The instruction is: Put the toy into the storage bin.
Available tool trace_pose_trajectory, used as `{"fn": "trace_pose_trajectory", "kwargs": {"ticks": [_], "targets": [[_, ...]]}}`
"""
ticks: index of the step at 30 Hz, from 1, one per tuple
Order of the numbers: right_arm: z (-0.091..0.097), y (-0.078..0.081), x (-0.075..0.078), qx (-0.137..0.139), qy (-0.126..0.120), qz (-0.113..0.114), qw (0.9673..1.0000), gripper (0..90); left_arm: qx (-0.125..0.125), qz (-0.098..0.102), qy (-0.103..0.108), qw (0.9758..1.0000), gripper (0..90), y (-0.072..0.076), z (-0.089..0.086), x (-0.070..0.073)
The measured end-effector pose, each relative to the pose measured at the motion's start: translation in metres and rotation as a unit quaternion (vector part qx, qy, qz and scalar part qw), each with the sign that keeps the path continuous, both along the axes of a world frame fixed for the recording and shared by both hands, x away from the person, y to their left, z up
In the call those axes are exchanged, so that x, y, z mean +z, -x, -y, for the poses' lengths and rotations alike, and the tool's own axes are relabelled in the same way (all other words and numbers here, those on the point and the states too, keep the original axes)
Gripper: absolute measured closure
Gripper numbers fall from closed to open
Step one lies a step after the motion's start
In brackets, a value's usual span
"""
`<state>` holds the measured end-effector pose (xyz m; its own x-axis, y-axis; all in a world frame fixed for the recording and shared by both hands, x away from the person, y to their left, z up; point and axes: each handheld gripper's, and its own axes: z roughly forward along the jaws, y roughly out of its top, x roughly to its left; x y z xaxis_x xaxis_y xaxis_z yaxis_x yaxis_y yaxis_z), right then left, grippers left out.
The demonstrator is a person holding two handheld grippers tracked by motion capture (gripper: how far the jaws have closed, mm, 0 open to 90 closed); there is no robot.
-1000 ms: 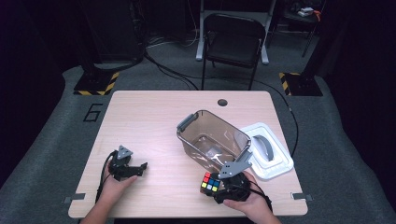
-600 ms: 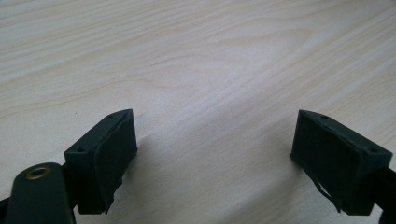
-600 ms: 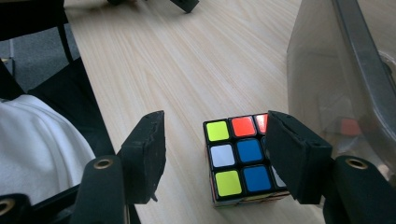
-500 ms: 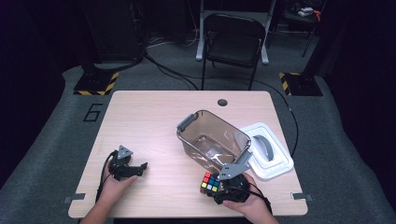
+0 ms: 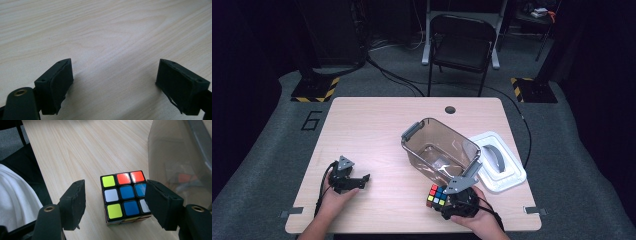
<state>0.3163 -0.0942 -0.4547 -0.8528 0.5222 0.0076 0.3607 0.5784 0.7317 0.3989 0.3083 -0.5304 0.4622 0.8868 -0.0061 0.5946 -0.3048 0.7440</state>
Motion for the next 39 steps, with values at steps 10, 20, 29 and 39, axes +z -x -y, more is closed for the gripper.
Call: {"fn": "trace_pose_trajectory", "kwargs": {"ticks": [10,20,29,39], "targets": [[-0.001,0.0,-0.005,-0.008,0.012,0.003,0.9999,29.3,-0.001,0.0,0.0,1.0,13.8,0.0,0.0,0.0],[0.002,0.004,-0.003,-0.017,0.011,-0.01,0.9997,29.4,-0.001,0.0,0.0,1.0,13.8,0.0,0.0,0.0],[0.007,0.011,-0.014,-0.034,0.017,-0.025,0.999,30.1,-0.007,-0.002,-0.002,1.0,13.8,-0.001,0.0,0.0],[0.007,0.016,-0.018,-0.029,0.005,-0.034,0.999,30.9,-0.009,-0.003,-0.002,1.0,13.7,-0.002,0.001,0.001]]}}
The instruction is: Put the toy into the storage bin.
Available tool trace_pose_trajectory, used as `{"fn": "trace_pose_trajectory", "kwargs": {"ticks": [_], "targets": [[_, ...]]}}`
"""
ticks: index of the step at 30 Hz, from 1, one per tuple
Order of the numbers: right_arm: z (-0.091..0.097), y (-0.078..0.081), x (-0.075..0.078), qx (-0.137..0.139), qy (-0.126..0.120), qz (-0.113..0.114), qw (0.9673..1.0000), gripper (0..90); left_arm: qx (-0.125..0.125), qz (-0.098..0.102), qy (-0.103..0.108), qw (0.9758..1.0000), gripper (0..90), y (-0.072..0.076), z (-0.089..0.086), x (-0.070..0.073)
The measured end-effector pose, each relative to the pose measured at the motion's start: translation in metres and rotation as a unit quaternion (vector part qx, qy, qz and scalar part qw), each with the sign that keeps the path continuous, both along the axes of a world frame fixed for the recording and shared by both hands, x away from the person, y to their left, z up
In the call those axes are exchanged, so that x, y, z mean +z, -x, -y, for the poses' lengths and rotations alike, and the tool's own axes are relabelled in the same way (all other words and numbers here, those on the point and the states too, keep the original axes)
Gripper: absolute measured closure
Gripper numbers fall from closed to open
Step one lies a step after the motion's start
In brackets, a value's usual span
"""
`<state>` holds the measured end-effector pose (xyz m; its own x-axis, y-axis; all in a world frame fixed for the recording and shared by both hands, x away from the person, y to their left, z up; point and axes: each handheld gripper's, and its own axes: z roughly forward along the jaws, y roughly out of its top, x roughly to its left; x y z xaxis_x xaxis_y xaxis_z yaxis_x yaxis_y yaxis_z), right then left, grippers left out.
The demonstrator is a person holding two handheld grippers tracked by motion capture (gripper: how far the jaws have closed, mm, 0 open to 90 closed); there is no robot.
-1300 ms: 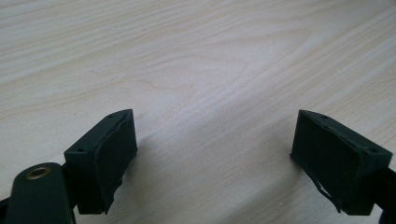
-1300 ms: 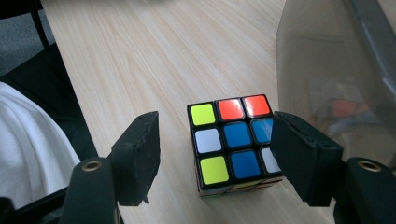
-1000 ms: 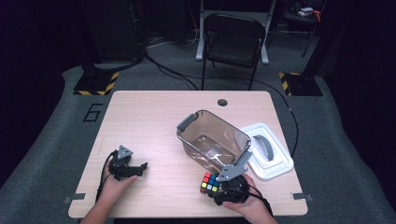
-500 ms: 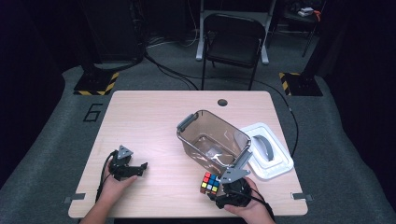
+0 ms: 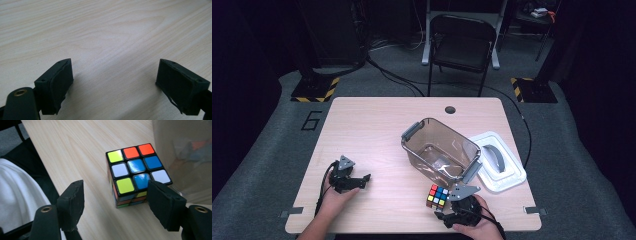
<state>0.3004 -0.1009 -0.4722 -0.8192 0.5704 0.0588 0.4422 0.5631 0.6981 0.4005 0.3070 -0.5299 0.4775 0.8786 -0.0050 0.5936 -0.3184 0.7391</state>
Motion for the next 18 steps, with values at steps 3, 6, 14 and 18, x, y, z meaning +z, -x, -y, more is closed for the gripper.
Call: {"fn": "trace_pose_trajectory", "kwargs": {"ticks": [3,6,14,18], "targets": [[-0.003,0.001,-0.001,0.012,-0.009,-0.007,0.9999,32.1,0.0,-0.001,0.0,1.0,13.8,0.0,0.0,0.0],[-0.007,0.002,-0.002,0.018,-0.008,-0.011,0.9997,32.4,0.0,-0.001,0.0,1.0,13.7,0.0,0.0,0.0],[-0.016,0.004,-0.004,0.041,-0.007,-0.015,0.999,32.9,0.001,0.0,0.0,1.0,13.7,0.0,0.0,0.0],[-0.015,0.004,-0.001,0.021,-0.009,-0.01,0.9997,31.9,0.001,-0.001,0.0,1.0,13.8,0.0,0.0,0.0]]}}
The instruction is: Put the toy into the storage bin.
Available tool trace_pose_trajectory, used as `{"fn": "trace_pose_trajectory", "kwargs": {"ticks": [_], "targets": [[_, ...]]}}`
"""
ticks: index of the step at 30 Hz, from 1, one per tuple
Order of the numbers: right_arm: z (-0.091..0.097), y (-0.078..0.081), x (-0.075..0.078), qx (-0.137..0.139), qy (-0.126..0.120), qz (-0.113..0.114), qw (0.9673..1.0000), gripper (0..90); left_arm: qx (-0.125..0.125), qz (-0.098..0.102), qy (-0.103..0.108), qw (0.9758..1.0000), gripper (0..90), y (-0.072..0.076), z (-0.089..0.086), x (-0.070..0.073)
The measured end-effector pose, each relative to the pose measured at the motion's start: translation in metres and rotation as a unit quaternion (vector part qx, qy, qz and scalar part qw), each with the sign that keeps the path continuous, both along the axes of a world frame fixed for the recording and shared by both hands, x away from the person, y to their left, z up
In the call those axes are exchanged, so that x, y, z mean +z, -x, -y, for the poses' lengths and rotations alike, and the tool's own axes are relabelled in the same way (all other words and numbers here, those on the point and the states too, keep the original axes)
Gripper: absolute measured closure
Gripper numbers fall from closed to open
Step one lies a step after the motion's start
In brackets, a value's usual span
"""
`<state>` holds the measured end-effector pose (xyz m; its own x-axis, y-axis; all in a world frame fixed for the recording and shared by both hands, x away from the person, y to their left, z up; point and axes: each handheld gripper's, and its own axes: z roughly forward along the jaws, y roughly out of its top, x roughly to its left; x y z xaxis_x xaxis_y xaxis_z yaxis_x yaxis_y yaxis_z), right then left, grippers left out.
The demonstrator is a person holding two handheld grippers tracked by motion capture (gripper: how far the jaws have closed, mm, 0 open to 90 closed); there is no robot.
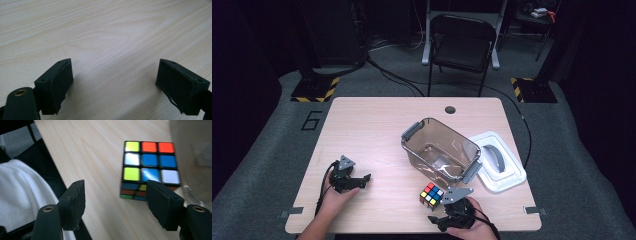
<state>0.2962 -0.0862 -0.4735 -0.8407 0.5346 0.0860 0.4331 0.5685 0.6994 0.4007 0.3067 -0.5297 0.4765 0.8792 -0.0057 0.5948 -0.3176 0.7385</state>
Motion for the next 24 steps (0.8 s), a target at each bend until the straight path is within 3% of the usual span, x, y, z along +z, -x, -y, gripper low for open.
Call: {"fn": "trace_pose_trajectory", "kwargs": {"ticks": [5,11,24], "targets": [[0.005,-0.002,0.002,-0.039,0.0,0.012,0.9992,27.7,0.0,0.0,0.0,1.0,13.8,0.0,0.0,0.0],[0.006,-0.006,-0.002,-0.063,0.006,0.019,0.9978,23.5,0.0,0.0,0.0,1.0,13.8,0.0,0.0,0.0],[-0.007,-0.01,-0.008,-0.088,0.015,0.026,0.9956,19.0,-0.004,0.001,0.001,1.0,13.8,0.0,0.0,0.0]]}}
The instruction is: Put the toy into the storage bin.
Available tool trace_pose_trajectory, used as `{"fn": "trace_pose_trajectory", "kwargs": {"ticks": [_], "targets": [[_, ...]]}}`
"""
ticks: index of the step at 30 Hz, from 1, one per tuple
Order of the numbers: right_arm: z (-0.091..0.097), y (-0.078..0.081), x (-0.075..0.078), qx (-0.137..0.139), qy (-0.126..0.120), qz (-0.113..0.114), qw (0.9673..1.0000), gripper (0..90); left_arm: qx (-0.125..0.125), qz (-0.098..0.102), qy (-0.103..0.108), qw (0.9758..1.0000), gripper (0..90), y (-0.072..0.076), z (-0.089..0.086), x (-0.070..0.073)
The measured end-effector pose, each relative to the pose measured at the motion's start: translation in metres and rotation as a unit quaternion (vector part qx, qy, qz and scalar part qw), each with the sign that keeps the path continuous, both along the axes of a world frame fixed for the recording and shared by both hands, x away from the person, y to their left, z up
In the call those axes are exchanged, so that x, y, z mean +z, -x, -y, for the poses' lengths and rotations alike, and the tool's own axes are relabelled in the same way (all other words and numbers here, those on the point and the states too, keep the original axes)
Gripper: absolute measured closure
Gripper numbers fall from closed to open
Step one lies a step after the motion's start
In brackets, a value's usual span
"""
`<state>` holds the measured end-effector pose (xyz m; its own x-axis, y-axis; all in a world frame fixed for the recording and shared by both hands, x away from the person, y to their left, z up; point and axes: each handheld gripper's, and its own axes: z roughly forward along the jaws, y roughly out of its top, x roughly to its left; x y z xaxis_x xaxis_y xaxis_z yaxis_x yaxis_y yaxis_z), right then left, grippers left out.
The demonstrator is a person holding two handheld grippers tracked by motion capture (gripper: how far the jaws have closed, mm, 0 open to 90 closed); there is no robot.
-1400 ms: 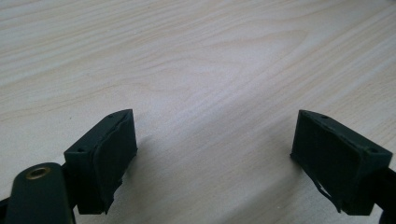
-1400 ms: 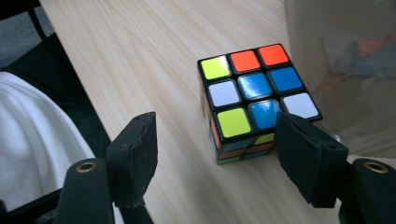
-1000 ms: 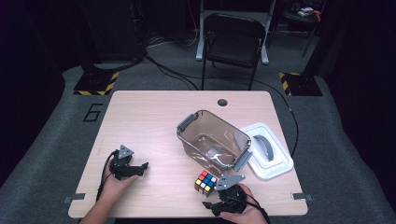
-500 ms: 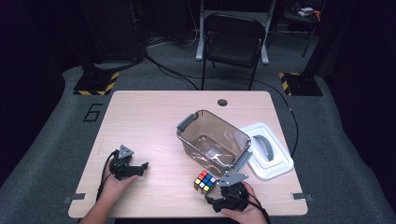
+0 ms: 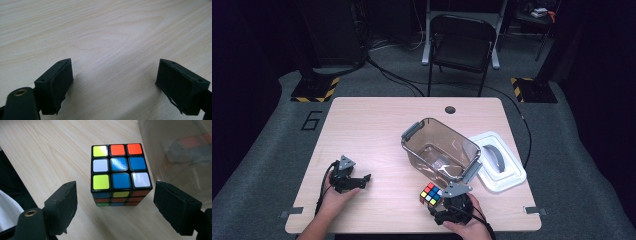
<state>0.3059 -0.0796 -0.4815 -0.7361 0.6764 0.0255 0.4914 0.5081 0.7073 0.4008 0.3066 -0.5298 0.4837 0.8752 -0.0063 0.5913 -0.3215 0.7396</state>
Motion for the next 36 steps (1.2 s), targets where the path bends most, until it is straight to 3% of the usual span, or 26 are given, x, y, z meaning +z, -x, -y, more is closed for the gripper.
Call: {"fn": "trace_pose_trajectory", "kwargs": {"ticks": [20,31,36], "targets": [[-0.016,-0.012,-0.005,0.011,0.015,0.007,0.9998,22.0,-0.005,0.003,-0.002,1.0,13.8,0.004,0.0,0.0],[-0.019,-0.02,-0.007,0.019,0.023,0.014,0.9995,33.1,-0.008,0.001,-0.001,1.0,13.8,0.007,-0.001,0.0],[-0.019,-0.02,-0.007,0.019,0.018,0.008,0.9996,33.6,-0.009,0.001,-0.001,1.0,13.8,0.007,-0.001,0.0]]}}
